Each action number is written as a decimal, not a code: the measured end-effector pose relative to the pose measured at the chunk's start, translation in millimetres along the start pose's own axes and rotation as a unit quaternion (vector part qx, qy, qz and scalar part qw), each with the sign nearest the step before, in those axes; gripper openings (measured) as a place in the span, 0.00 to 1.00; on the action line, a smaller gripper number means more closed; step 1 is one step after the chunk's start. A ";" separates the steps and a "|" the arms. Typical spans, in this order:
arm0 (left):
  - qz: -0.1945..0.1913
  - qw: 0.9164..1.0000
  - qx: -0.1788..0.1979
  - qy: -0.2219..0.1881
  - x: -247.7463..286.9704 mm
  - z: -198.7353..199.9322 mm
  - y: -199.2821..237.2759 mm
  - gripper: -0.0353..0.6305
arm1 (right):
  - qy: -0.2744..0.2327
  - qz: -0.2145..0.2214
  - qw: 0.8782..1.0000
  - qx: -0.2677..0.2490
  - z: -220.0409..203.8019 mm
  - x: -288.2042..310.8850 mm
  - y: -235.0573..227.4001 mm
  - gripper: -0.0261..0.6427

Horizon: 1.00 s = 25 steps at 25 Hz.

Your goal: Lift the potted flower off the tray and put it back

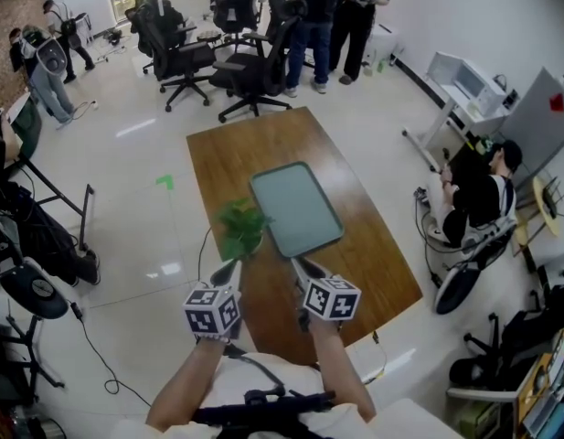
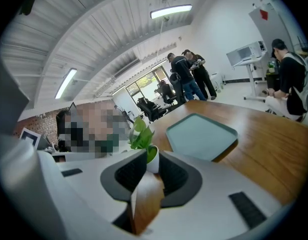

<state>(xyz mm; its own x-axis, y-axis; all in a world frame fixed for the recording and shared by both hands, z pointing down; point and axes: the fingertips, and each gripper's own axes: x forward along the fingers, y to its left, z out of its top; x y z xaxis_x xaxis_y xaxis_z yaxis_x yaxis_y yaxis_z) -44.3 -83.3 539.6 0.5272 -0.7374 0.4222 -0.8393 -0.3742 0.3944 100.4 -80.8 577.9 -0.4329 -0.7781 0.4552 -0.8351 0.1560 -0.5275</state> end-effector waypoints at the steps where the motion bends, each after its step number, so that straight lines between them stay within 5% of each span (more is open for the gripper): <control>1: 0.001 1.000 -0.001 0.000 -0.6 0.7 0.5 0.05 | 0.000 0.001 1.000 -0.003 1.5 0.7 2.3 0.19; 11: 0.006 1.000 -0.006 0.001 -0.1 4.0 3.9 0.05 | 0.013 0.015 1.000 -0.018 22.5 31.0 9.3 0.29; 25: -0.003 1.000 -0.008 0.012 7.4 -1.2 10.1 0.05 | 0.082 0.005 0.996 -0.041 2.6 107.7 0.8 0.29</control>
<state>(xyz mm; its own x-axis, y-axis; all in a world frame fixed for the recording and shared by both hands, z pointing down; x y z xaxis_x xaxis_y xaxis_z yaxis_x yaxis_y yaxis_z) -48.8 -91.9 547.7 0.5347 -0.7220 0.4391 -0.8343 -0.3685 0.4100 54.0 -166.1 624.6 -0.4858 -0.6678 0.5640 -0.8523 0.2188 -0.4751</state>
